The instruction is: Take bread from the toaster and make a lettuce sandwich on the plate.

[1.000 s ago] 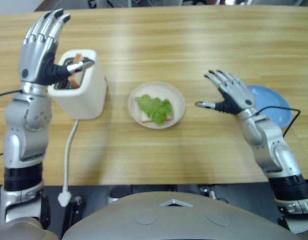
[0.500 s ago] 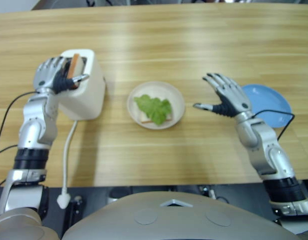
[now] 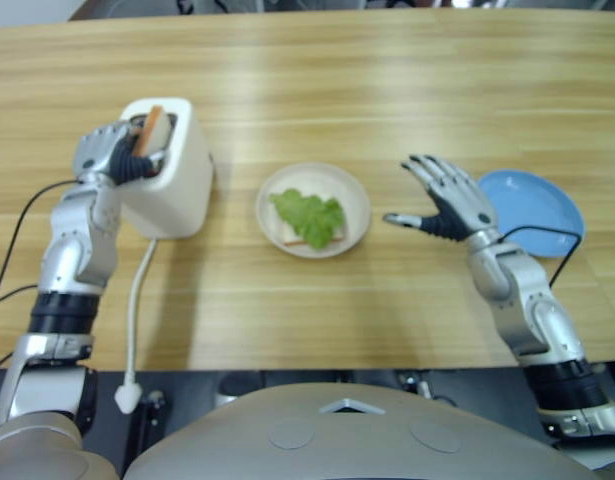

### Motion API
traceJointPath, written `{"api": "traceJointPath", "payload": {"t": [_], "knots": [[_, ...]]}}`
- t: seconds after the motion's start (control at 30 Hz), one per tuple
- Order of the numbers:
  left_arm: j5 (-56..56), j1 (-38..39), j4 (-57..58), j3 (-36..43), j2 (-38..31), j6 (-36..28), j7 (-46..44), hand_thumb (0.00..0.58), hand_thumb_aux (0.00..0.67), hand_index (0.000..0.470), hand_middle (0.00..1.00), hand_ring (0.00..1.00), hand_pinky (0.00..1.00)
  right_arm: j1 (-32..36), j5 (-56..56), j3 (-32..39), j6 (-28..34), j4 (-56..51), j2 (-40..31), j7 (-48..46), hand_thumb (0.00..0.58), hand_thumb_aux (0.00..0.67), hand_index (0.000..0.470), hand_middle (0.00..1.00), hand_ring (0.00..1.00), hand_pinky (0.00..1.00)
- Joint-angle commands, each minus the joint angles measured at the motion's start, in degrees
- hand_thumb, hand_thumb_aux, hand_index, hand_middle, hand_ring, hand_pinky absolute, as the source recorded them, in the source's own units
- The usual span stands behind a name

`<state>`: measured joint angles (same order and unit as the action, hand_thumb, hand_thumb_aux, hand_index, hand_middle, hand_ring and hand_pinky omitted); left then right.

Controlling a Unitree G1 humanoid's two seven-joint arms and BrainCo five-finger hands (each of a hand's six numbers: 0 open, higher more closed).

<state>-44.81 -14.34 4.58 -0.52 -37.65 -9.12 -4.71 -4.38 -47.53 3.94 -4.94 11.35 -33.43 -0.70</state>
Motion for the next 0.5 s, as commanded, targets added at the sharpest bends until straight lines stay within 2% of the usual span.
{"api": "traceJointPath", "payload": {"t": [0.03,0.3,0.5], "knots": [[0.7,0.8,-3.3,-1.1,-1.4,0.6,1.0,0.58,0.67,0.46,1.0,1.0,1.0,0.0,-0.3,0.4,0.4,-0.9,0.2,0.3,0.0,0.0,0.0,0.0,0.0,0.0],[0.9,1.2,-13.6,-5.8,-2.2,3.7,6.6,0.58,0.67,0.46,1.0,1.0,1.0,0.3,-0.2,0.7,0.5,-2.0,0.1,1.0,0.0,0.0,0.0,0.0,0.0,0.0],[4.2,0.9,-21.7,-13.1,-2.6,8.9,11.9,0.58,0.67,0.46,1.0,1.0,1.0,0.3,0.0,0.9,0.4,-2.7,0.3,1.4,0.0,0.0,0.0,0.0,0.0,0.0]]}}
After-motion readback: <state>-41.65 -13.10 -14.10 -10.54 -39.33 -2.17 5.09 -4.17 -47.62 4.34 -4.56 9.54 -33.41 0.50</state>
